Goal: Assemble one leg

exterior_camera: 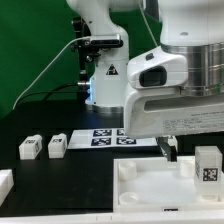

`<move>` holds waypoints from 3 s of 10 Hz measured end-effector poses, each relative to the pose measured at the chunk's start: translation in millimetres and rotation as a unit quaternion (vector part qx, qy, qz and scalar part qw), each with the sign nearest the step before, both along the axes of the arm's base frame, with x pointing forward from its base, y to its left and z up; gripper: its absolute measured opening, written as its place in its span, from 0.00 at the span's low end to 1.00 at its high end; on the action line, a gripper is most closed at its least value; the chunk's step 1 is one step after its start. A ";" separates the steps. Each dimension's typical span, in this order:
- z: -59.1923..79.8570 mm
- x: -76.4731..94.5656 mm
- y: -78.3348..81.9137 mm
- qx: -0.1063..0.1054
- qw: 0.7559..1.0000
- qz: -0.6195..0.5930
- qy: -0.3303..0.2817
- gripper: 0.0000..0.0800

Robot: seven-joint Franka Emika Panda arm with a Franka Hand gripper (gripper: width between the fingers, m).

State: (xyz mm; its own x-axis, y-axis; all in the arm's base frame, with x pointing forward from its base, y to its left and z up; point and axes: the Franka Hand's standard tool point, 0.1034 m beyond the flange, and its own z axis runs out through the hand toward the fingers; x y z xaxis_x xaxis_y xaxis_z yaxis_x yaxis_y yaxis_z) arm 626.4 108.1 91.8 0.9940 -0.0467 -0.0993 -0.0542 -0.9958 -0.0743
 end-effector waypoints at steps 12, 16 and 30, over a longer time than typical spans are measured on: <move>-4.7 8.5 0.3 -0.033 0.831 -0.554 0.020 0.36; -4.5 7.8 1.7 -0.014 0.640 -0.767 0.042 0.38; -11.5 7.8 0.1 -0.016 0.990 -0.132 -0.038 0.48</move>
Offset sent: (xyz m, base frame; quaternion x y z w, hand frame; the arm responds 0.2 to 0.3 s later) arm 0.0000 0.0000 0.0000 0.0000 0.0000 0.0000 1.0000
